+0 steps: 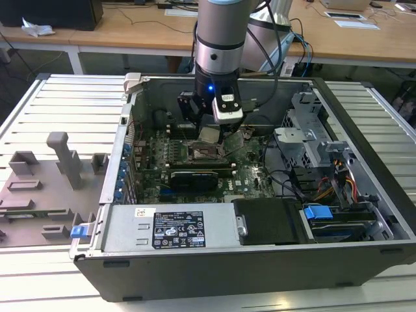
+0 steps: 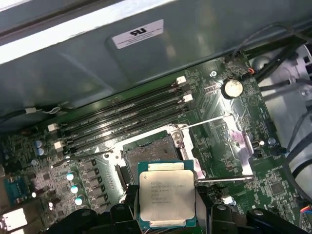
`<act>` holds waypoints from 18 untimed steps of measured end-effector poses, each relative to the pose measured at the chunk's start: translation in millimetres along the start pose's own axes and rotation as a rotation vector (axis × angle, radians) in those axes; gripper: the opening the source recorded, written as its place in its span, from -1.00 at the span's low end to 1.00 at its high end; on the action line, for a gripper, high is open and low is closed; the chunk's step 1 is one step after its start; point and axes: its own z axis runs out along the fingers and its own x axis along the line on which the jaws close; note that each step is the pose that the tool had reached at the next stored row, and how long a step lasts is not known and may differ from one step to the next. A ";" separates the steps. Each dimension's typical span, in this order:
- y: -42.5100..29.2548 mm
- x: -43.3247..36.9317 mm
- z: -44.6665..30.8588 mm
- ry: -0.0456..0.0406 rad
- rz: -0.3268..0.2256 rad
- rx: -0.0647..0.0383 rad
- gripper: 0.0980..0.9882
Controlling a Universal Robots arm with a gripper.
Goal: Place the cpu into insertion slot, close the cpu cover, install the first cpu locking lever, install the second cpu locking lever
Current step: 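Place the cpu into insertion slot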
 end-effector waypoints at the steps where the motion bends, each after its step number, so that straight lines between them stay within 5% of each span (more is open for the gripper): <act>1: 0.0 0.0 0.0 -0.0006 0.009 0.000 0.00; 18: -0.1 0.0 0.8 -0.0155 0.243 0.007 0.00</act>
